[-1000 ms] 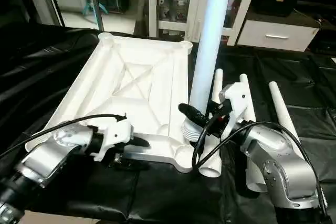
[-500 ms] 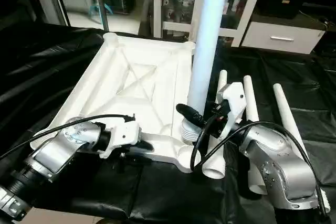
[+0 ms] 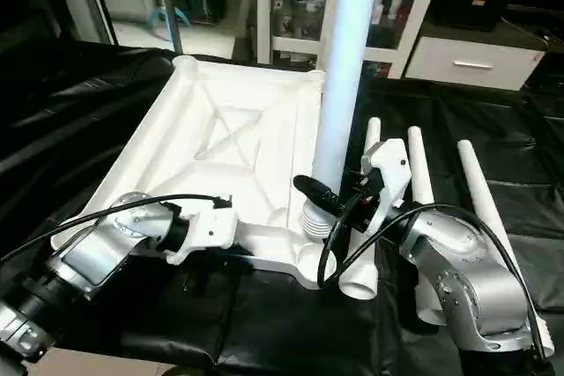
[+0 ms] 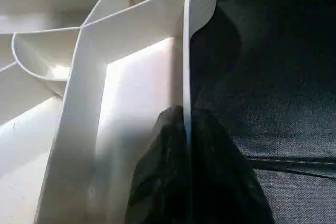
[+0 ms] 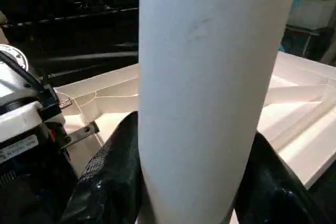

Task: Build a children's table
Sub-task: Insert table leg to table base

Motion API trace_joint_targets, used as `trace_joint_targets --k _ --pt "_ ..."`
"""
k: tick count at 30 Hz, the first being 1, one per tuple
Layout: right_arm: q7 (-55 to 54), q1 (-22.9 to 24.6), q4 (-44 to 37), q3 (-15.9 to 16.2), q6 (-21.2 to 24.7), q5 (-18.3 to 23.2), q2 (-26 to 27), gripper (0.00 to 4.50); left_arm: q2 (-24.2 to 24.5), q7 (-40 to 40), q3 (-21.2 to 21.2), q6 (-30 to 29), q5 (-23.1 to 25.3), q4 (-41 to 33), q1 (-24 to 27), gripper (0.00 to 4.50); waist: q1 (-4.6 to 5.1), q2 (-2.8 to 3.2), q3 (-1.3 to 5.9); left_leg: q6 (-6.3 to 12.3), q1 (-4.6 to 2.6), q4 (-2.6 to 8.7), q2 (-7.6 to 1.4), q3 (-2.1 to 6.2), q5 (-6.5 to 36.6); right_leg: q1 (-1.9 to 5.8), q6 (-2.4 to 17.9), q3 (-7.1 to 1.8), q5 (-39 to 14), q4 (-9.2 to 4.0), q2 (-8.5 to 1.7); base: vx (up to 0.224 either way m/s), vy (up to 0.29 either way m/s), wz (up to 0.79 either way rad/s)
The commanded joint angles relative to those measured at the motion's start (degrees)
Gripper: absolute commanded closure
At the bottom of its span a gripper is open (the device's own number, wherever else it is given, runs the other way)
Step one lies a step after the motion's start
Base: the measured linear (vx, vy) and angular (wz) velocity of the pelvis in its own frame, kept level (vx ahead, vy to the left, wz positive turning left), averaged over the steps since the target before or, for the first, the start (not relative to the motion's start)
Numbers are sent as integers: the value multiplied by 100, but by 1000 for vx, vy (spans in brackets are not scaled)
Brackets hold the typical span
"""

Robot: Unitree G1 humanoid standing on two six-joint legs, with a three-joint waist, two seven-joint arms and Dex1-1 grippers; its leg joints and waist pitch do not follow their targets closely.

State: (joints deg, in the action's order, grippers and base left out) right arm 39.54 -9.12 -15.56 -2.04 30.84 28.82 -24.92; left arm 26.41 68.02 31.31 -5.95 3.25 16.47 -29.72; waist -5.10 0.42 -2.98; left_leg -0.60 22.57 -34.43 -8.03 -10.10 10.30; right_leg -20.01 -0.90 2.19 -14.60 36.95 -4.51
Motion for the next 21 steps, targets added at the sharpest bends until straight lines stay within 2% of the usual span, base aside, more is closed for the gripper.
trace_joint_targets --k 1,5,6,7,8,10,11,12,13,14,15,16,17,18,19,21 --pt "-122 -124 -43 -46 -87 -22 66 265 1 -220 6 -352 223 186 49 446 17 22 281 -428 -216 557 -563 246 1958 -22 1227 -285 -1040 -550 -542 0 0 0" --pt "-398 -188 15 -102 -46 -22 244 265 53 -400 -136 -677 171 43 221 446 26 23 269 -491 -215 571 -559 261 2116 -37 1177 -284 -1321 -570 -547 0 0 0" --pt "-522 -232 66 -137 -20 -21 324 265 99 -486 -212 -747 168 -24 302 446 40 -22 263 -509 -216 582 -563 262 2175 -46 1147 -283 -1408 -578 -545 0 0 0" --pt "-730 -310 163 -192 10 -9 481 265 186 -696 -427 -968 117 -197 512 446 71 -10 260 -505 -170 589 -543 279 2160 -23 1124 -278 -1501 -562 -557 0 0 0" --pt "-732 -311 164 -193 10 -9 483 265 187 -698 -429 -971 117 -199 514 446 88 -2 263 -513 -154 599 -545 288 2132 -9 1109 -268 -1532 -561 -564 0 0 0" --pt "-853 -374 247 -218 26 -6 585 265 287 -886 -580 -1183 154 -352 685 446 121 -69 252 -483 -152 602 -537 282 2179 -21 1025 -256 -1727 -583 -554 0 0 0" --pt "-896 -400 281 -223 32 -9 621 265 341 -966 -625 -1264 200 -418 753 446 161 -49 246 -463 -137 603 -527 293 2164 -15 994 -257 -1862 -595 -567 0 0 0" --pt "-953 -449 336 -225 47 -4 682 265 443 -1096 -719 -1478 274 -594 892 446 207 -88 256 -446 -101 599 -520 299 2081 14 969 -244 -1841 -590 -557 0 0 0" --pt "-996 -510 399 -222 62 9 745 265 527 -1278 -865 -1754 337 -814 1057 446 253 -93 271 -371 -33 605 -506 313 1815 58 963 -225 -1605 -558 -547 10 3 -22" --pt "-1008 -556 446 -218 67 19 775 265 563 -1376 -951 -1949 390 -968 1158 446 276 -85 292 -336 -12 601 -500 310 1677 75 954 -211 -1420 -536 -527 12 4 -28" --pt "-1012 -568 457 -216 69 22 783 265 572 -1401 -973 -1999 404 -1008 1184 446 306 -143 290 -226 33 594 -486 310 1442 98 959 -183 -1144 -513 -517 12 4 -28" --pt "-1020 -634 525 -204 72 33 813 265 602 -1523 -1076 -2244 478 -1208 1310 446 329 -189 259 -193 21 609 -472 293 1592 56 915 -167 -1437 -567 -492 2 2 -29" --pt "-1017 -695 588 -184 68 33 829 265 619 -1598 -1133 -2398 535 -1371 1415 446 325 -162 268 -214 1 593 -473 301 1639 55 927 -174 -1512 -547 -508 3 -3 -22" --pt "-1007 -744 638 -163 62 27 840 265 632 -1639 -1159 -2490 576 -1504 1502 446 341 -170 261 -214 -3 587 -474 306 1669 42 938 -189 -1599 -569 -516 3 -3 -22" --pt "-1005 -755 649 -158 61 25 842 265 635 -1647 -1163 -2507 584 -1533 1521 446 347 -164 269 -202 -35 572 -472 296 1620 15 977 -201 -1495 -580 -502 20 -10 -19" --pt "-954 -890 809 -100 44 16 878 265 579 -1608 -1090 -2602 423 -2008 1746 446 341 -253 288 -95 -85 549 -479 246 1447 -4 1069 -220 -1086 -574 -482 0 0 0"
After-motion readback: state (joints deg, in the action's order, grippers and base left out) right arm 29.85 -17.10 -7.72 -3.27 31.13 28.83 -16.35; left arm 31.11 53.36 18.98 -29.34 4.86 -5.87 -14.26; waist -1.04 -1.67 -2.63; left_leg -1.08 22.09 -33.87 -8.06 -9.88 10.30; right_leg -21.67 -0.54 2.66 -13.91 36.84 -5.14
